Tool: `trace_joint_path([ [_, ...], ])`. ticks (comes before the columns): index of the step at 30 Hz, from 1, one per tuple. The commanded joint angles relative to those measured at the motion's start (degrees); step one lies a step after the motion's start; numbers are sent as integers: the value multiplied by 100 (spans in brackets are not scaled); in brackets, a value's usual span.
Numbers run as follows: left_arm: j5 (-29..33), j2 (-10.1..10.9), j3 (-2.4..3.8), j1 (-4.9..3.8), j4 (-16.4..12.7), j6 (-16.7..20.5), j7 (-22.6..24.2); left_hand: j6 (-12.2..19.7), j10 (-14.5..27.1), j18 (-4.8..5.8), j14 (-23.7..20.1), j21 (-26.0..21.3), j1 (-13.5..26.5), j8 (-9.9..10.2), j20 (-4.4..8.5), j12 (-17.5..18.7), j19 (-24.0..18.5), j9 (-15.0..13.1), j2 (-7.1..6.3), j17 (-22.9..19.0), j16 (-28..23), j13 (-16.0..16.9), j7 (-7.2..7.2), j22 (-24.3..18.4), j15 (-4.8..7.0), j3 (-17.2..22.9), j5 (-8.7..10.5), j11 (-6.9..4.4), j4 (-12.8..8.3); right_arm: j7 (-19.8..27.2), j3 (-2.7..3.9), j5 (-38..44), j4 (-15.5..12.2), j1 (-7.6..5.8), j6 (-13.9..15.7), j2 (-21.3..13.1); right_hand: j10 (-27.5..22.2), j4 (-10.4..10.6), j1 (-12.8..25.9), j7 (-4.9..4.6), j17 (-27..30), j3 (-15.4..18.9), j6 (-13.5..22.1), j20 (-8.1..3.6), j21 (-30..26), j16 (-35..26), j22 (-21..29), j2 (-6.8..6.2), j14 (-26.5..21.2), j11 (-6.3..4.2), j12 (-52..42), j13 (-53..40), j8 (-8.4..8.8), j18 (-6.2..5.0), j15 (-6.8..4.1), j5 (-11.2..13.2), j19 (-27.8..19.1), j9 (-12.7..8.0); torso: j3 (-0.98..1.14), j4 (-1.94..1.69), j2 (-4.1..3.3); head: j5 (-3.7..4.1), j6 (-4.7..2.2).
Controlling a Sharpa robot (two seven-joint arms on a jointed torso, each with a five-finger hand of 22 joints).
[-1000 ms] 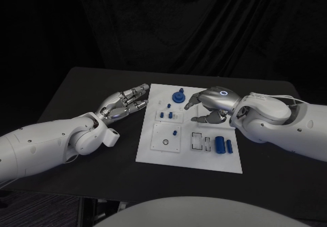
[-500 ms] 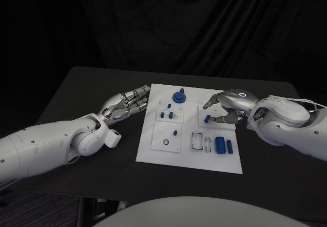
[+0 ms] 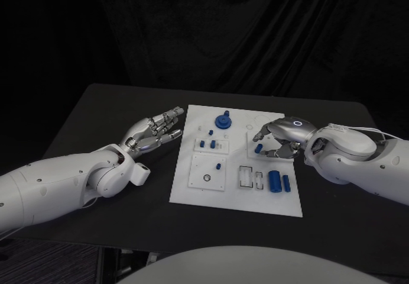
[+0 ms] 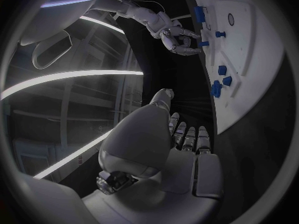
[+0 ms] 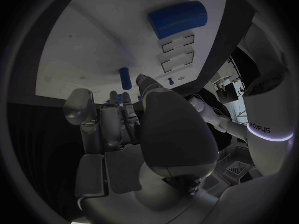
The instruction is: Assemble the parts on the task board
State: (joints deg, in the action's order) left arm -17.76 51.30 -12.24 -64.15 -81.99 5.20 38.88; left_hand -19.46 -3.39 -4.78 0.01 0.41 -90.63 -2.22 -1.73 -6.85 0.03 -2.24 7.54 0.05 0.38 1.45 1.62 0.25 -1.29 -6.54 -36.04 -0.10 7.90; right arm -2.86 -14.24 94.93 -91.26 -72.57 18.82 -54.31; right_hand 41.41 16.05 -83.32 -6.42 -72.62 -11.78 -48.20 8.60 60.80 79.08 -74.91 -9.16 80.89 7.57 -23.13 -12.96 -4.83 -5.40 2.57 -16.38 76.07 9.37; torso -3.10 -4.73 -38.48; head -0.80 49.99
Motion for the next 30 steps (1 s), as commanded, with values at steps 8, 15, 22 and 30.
trace_joint_path([
  [8, 24, 8, 5, 18, 1, -31, 887, 44, 30, -159, -1, -21, -6, 6, -419, 14, 12, 11, 84, -5, -38, -8, -18, 68, -214, 9, -40, 8, -26, 86, 3, -58, 214, 78, 40, 164, 365, -232, -309, -41, -28, -244, -181, -15, 71, 49, -770, 122, 74, -31, 4, 120, -58, -22, -8, -3, 86, -12, -2, 2, 0, -8, 1],
  [15, 24, 1, 5, 24, 10, -85, 855, 51, 33, -212, -1, -15, -18, 5, -549, 11, 17, 10, 101, -5, -38, -8, -8, 90, -294, 25, -39, 24, -38, 141, 4, -60, 304, 132, 65, 238, 990, -388, -379, -77, -73, -571, -488, -30, 193, 90, -799, 145, 115, -84, 156, 314, -158, -2, -33, -3, 144, 49, -3, -5, 1, -6, 1],
  [22, 24, 2, 5, 31, 15, -109, 831, 59, 33, -230, -1, -13, -19, 6, -592, 9, 19, 11, 109, -5, -38, -7, -2, 98, -318, 32, -37, 42, -39, 178, 4, -61, 341, 148, 167, 263, 1414, -487, -409, -119, -79, -798, -711, -76, 244, 97, -808, 125, 128, -153, 293, 429, -244, 1, -80, 1, 160, 131, -7, 1, 0, -18, 1],
  [30, 24, 0, 5, 42, 23, -144, 802, 73, 39, -254, -1, -11, -21, 8, -644, 13, 22, 13, 121, -5, -38, -9, 8, 108, -343, 41, -27, 63, -39, 228, 5, -61, 335, 151, 352, 245, 1945, -646, -431, -141, -124, -938, -1072, -187, 389, 126, -839, 138, 177, -301, 359, 470, -417, 23, -204, 14, 226, 293, -3, 1, 2, -33, 1],
])
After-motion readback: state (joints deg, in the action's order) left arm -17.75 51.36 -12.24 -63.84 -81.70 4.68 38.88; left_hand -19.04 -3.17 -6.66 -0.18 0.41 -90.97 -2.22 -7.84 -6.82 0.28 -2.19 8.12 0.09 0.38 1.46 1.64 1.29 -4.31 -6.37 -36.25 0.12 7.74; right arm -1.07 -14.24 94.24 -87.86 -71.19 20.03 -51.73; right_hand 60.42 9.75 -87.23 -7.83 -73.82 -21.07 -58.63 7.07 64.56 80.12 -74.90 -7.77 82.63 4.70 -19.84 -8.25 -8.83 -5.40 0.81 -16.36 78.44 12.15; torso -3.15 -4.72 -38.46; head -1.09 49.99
